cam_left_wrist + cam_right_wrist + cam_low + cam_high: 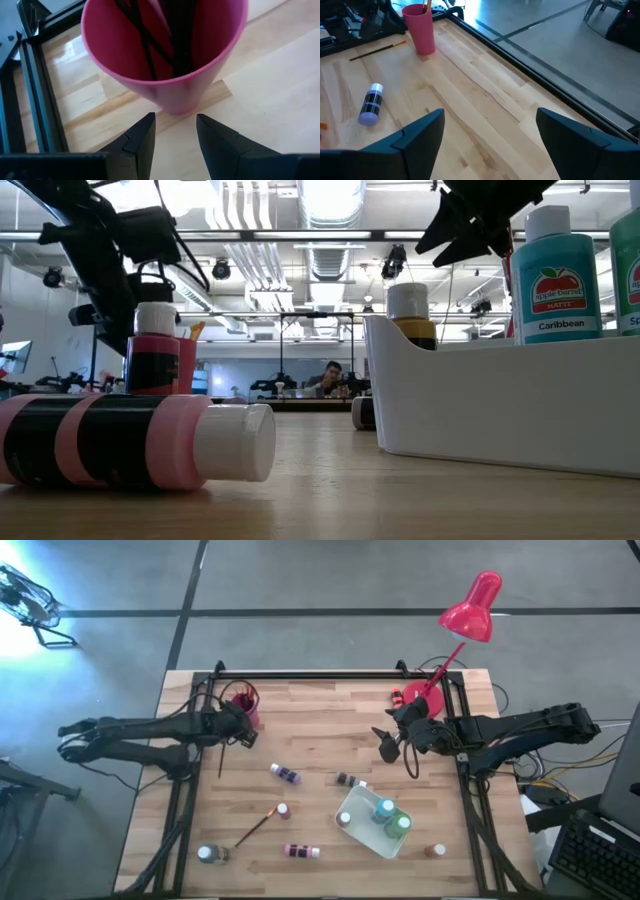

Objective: Pick & Place Paint Supplies
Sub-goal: Adjust the pink cup, then put the orange paintbrush into the pink cup

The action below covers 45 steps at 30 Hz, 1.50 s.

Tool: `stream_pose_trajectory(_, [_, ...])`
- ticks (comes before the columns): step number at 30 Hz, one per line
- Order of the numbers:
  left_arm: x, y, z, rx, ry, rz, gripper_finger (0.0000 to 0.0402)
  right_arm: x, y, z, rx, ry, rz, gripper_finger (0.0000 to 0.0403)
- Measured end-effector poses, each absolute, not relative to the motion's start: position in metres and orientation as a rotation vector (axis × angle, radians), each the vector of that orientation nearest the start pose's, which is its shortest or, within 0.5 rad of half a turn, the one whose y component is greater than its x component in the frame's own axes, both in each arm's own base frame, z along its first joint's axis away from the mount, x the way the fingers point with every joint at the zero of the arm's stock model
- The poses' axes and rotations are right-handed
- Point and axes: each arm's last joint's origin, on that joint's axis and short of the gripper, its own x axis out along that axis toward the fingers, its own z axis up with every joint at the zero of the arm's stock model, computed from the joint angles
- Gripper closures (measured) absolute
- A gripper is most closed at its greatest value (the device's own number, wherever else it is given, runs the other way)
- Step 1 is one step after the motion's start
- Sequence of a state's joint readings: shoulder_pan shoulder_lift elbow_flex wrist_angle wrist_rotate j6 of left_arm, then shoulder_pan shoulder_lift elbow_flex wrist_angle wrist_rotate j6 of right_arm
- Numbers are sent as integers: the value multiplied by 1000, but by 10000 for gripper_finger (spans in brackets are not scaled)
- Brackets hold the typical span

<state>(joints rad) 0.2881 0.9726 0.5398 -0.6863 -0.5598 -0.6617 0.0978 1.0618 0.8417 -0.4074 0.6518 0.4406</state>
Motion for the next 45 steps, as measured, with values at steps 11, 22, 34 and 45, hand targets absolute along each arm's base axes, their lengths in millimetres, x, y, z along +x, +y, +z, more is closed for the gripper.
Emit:
stream_pose_trajectory(11, [149, 68, 177, -426, 780, 1069, 252, 218, 4, 286, 185, 460, -652, 97])
stream_pose_trajectory(22, [149, 78, 179, -392, 742, 1080, 252, 218, 4, 286, 185, 459, -653, 72])
stream_pose_trajectory(34, [146, 80, 185, -417, 799, 1046, 252, 218, 4, 286, 188, 458, -654, 99])
stream_pose_trajectory(45, [120, 58, 188, -633, 967, 1123, 252, 218, 3, 286, 188, 457, -655, 95])
